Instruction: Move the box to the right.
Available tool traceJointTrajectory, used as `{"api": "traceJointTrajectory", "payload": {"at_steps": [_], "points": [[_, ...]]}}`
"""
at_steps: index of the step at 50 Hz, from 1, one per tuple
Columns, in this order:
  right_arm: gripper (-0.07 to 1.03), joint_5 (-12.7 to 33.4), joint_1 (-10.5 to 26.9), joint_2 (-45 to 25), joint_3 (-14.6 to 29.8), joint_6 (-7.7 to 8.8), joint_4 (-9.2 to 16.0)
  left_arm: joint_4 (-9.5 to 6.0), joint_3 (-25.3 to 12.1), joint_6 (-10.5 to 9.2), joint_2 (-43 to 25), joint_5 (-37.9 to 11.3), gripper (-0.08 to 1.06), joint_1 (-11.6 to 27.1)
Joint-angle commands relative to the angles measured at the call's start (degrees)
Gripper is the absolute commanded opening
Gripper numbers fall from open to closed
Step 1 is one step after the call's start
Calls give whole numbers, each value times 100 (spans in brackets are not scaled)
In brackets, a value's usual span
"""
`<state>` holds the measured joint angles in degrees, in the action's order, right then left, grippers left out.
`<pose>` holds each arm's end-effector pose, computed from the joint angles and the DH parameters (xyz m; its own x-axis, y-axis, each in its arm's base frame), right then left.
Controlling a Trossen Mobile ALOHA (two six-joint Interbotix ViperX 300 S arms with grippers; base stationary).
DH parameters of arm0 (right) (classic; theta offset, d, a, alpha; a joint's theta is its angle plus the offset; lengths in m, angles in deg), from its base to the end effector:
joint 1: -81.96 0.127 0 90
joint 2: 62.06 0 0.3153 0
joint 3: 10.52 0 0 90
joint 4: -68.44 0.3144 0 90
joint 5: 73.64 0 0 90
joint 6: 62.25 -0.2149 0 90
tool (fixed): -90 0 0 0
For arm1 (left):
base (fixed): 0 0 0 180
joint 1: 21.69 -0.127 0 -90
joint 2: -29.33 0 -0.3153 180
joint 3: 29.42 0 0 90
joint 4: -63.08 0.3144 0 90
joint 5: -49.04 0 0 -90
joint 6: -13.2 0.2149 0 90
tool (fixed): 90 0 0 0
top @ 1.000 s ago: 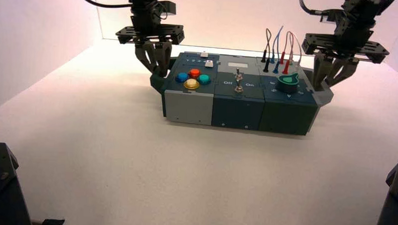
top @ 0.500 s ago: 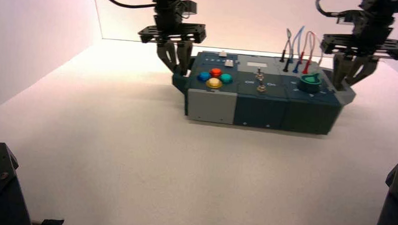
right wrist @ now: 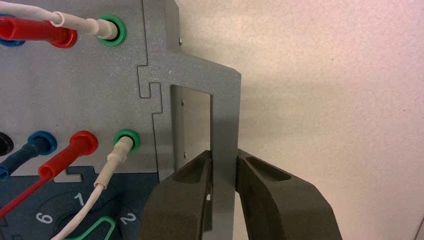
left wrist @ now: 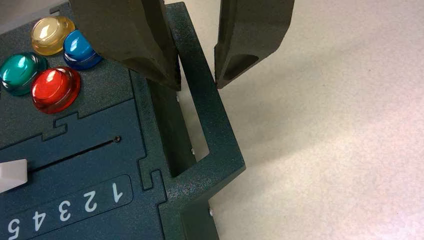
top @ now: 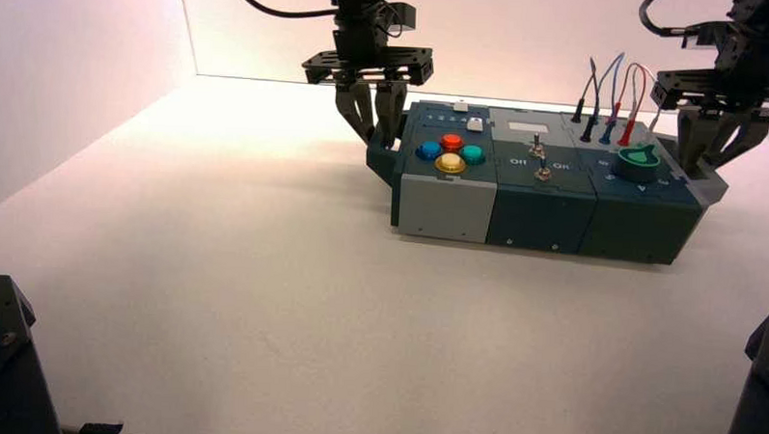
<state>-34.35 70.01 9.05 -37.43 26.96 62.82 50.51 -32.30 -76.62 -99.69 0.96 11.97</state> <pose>0.3300 -0.0835 -0.0137 0.0730 -0.0788 -0.9942 0.1510 0.9863 -0.0671 0.3772 -0.2930 -0.0242 0.0028 -0.1964 -0.9805 0.4370 0.8822 -0.1755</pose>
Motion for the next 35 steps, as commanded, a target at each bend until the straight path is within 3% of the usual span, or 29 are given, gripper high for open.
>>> {"api": "traceJointTrajectory", "payload": {"at_steps": [1, 7, 15, 19, 35], "points": [[6, -44, -62, 114, 193, -9, -53, -18, -149, 35, 114, 9, -3, 149], [21, -44, -62, 132, 185, -9, -53, -18, -149, 44, 141, 9, -1, 149], [45, -18, -62, 220, 185, -9, 0, -18, -176, -70, 193, 0, 20, 149], [55, 53, -62, 272, 202, -9, 18, -18, -193, -79, 237, -18, 23, 149], [57, 220, -62, 677, 185, -9, 35, 26, -299, -88, 650, -193, 23, 149]]}}
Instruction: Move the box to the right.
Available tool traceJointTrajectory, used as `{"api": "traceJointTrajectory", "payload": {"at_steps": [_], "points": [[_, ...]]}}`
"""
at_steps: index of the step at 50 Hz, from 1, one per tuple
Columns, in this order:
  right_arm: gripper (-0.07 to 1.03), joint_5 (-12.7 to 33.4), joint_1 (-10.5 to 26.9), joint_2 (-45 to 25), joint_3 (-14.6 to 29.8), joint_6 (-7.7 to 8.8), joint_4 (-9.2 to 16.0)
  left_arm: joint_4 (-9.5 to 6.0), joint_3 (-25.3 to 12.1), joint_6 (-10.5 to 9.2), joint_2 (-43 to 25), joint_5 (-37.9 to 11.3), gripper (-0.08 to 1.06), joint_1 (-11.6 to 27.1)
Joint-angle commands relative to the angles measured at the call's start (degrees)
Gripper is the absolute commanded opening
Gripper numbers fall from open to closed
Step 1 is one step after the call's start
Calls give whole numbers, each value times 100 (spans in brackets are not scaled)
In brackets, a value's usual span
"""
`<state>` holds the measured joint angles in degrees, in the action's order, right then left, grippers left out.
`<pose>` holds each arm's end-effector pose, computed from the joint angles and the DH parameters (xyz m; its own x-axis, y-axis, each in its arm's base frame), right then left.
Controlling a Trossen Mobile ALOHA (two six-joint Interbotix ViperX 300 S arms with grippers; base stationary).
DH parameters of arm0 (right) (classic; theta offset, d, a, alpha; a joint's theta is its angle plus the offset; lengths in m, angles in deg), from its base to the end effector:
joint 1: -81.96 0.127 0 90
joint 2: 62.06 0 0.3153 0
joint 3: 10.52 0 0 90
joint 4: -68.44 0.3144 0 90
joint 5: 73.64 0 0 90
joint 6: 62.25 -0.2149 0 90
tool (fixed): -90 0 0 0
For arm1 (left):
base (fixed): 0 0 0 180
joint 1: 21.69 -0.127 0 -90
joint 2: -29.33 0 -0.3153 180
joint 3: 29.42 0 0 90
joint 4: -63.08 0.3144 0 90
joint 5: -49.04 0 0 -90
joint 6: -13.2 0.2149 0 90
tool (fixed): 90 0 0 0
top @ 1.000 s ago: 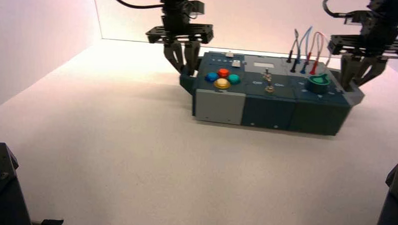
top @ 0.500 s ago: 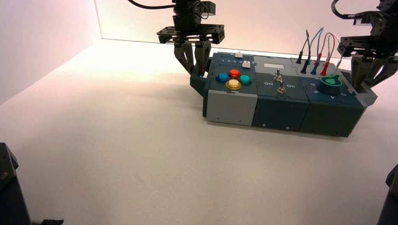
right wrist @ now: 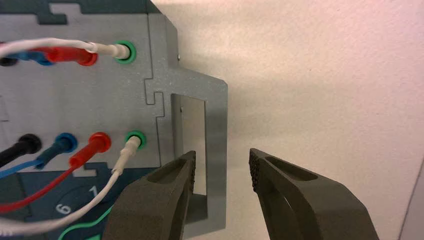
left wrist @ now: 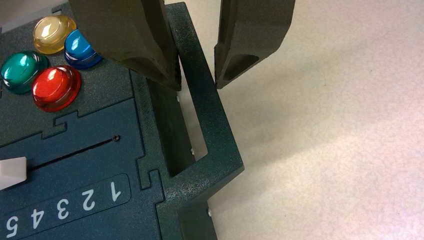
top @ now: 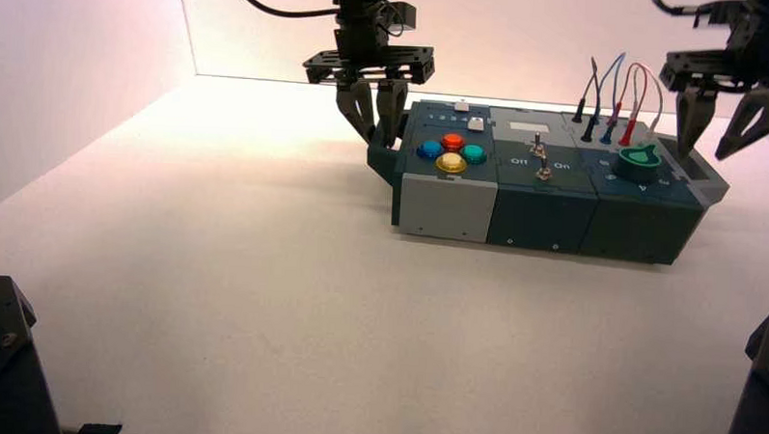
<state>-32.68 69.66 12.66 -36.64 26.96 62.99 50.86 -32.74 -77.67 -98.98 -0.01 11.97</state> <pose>0.3371 -0.0872 0.0107 0.1185 -0.0896 -0.9889 0.1642 0.9840 -0.0694 0.3784 -0.2932 -0.0166 0.0060 -0.1961 -0.9806 0.4270 0.8872 -0.1748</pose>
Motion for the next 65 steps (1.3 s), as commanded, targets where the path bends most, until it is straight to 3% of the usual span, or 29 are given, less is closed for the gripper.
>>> {"api": "traceJointTrajectory", "payload": {"at_steps": [1, 14, 41, 47, 48, 50, 55, 65], "points": [[57, 70, -18, 352, 114, -9, 26, 0, -255, 18, 598, -105, 23, 149], [57, 132, 0, 738, 97, -18, 44, 97, -404, 9, 694, -237, 23, 97], [57, 88, 0, 1090, -26, -18, 79, 141, -360, -18, 88, -237, 25, 88], [57, 70, -9, 1160, -53, -9, 123, 290, -387, -35, -9, -264, 34, 79], [57, 70, -9, 1178, -70, -18, 123, 378, -404, -114, -26, -290, 47, 79], [57, 70, -9, 1204, -88, -18, 123, 457, -431, -185, -53, -343, 53, 79], [57, 70, -9, 1239, -114, -18, 132, 668, -501, -264, -62, -466, 53, 79], [57, 70, 0, 1362, -220, -9, 176, 756, -413, -352, 185, -492, 46, 79]]}}
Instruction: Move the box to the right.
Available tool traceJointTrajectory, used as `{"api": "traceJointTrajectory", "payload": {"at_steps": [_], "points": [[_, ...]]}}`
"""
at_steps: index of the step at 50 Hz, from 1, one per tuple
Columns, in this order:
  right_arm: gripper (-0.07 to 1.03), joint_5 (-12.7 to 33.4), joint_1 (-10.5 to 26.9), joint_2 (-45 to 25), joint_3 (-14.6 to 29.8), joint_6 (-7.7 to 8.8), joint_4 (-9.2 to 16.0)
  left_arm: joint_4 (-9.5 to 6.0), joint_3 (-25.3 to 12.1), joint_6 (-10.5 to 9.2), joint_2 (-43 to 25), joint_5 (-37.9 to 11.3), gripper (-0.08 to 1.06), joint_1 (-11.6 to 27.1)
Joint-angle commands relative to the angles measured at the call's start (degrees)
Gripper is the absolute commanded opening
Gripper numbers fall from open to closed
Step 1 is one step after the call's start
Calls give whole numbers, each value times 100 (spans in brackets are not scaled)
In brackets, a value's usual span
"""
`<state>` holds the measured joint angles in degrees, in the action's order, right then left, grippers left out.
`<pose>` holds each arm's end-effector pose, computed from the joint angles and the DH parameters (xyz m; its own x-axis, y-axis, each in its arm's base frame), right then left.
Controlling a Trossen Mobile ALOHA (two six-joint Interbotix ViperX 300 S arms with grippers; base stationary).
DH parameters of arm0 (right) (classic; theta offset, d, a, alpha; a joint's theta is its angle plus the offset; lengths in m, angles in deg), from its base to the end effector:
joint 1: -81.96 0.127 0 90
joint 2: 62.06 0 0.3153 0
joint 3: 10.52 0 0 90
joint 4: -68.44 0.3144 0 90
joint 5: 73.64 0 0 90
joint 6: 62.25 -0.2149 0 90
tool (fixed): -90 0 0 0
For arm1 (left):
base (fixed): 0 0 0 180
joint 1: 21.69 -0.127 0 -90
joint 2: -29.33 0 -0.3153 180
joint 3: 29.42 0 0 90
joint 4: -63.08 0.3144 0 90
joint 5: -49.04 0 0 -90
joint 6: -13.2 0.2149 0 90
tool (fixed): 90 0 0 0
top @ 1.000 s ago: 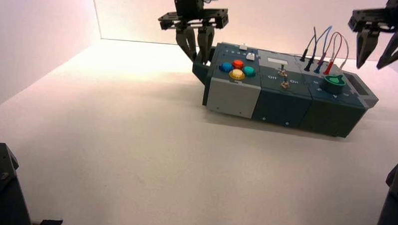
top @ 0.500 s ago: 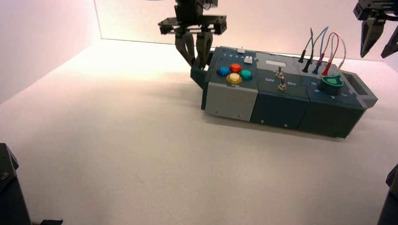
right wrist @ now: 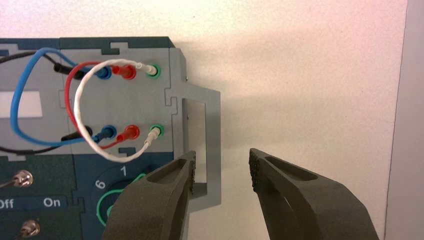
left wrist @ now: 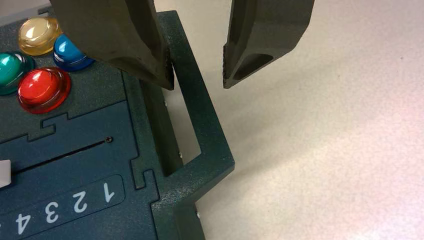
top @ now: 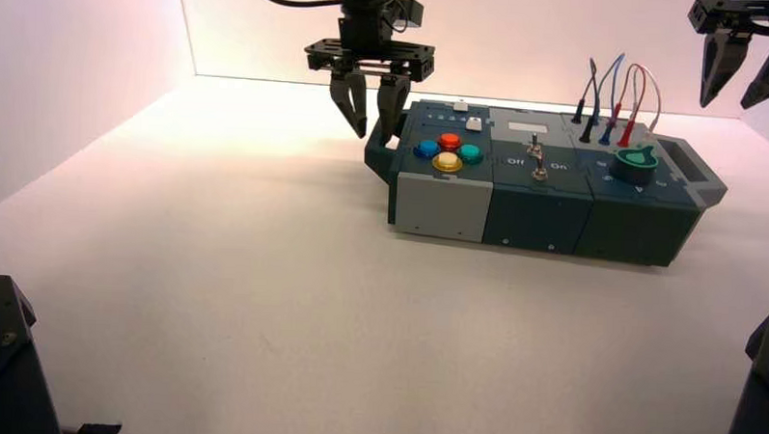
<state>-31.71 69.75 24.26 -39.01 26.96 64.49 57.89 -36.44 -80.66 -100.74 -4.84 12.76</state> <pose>0.3355 -0.0827 0.0679 0.2589 -0.1031 -0.9604 0.1882 0.9806 -0.0545 0.3856 -0.2836 -0.0172 0.0043 -0.0916 -0.9958 0.4641 0.8822 -0.0791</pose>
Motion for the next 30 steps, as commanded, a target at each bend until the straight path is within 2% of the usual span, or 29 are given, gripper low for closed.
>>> {"api": "traceJointTrajectory", "payload": {"at_steps": [1, 15, 20, 21, 25, 30], "points": [[57, -26, -9, 220, 0, -9, 18, 53, -35, -53, 387, -9, 45, 0], [57, -26, 114, 527, -220, -9, 70, 62, 193, -35, 1230, 9, 38, 9], [57, -26, 255, 624, -272, -9, 132, 62, 281, -9, 1485, 9, 28, 0], [57, -26, 343, 694, -325, -9, 176, 62, 343, 35, 1591, 9, 19, 9], [57, -26, 519, 782, -369, -18, 211, 62, 466, 176, 1784, 9, -1, 0], [57, -26, 659, 879, -431, -9, 237, 53, 554, 308, 1925, -9, -3, 9]]}}
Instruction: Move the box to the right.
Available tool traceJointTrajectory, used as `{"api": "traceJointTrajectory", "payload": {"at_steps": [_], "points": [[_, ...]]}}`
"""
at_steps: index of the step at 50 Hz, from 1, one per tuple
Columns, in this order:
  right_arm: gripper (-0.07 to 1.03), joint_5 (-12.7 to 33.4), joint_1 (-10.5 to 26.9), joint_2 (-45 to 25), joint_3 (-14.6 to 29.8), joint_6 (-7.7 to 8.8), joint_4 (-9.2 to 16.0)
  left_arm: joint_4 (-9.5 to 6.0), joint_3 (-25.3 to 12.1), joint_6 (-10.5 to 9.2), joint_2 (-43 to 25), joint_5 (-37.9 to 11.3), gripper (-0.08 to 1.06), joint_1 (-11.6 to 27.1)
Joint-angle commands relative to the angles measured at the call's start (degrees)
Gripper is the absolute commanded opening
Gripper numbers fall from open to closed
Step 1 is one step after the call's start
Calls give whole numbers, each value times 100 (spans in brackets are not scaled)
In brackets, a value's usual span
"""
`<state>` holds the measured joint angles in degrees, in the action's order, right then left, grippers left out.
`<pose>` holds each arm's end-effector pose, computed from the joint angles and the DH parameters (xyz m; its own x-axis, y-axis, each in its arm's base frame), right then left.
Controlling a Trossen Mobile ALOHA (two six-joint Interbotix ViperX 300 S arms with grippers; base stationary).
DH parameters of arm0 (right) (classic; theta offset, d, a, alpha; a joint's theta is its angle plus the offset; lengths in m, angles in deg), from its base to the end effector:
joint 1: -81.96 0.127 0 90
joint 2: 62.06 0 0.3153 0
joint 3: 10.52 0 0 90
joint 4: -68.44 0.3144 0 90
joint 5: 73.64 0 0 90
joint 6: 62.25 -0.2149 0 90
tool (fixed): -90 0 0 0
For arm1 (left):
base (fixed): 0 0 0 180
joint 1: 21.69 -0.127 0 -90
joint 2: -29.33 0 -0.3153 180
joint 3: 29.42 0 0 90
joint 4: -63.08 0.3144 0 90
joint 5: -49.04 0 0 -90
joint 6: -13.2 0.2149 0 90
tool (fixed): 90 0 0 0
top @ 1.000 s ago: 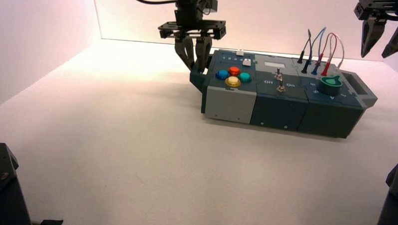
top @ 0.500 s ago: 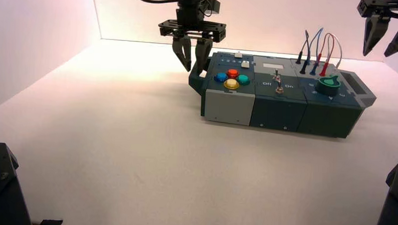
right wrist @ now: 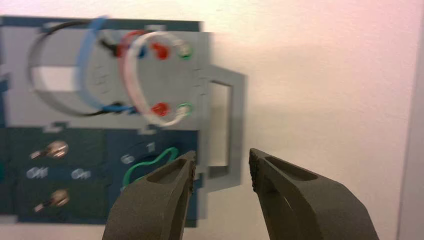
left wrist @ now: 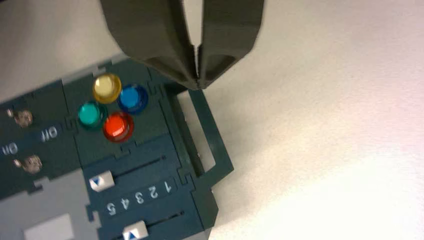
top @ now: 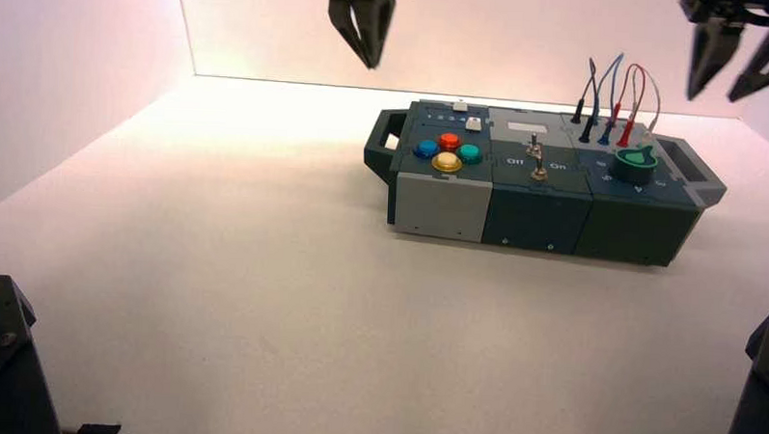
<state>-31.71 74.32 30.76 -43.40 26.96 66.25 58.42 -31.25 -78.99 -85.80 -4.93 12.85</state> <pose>0.3195 -0.0484 0.0802 0.3033 -0.0664 -0.9506 0.1269 0.9915 -0.0288 0.3793 -0.2782 0.0790 0.1451 -0.1797 -0.9730 0.5065 0.8582 -0.0829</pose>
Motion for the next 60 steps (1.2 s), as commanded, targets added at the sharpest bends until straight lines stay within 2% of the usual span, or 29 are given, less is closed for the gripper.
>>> {"api": "traceJointTrajectory", "payload": {"at_steps": [1, 7, 12, 17, 26, 33, 43, 55, 60], "points": [[57, -26, 246, 281, -18, -9, 70, 0, 88, 211, 501, -18, -3, -9], [56, -18, 334, 431, -132, 26, 70, 0, 167, 483, 571, -141, -3, 0], [50, -35, 378, 519, -211, 79, 70, -9, 211, 677, 571, -149, -3, -9], [49, -79, 448, 589, -264, 114, 70, -18, 211, 773, 519, -123, -3, -9], [49, -132, 492, 729, -325, 97, 79, -105, 229, 844, 466, -53, -3, -9], [49, -255, 475, 809, -413, 97, 114, -202, 272, 1011, 563, -26, -3, 0], [49, -316, 475, 896, -396, 105, 123, -202, 396, 1090, 606, 35, -3, 0], [49, -343, 492, 949, -422, 97, 123, -202, 290, 1081, 589, -70, -3, 0], [49, -369, 475, 949, -439, 97, 123, -158, 272, 1090, 580, -141, -3, -9]]}}
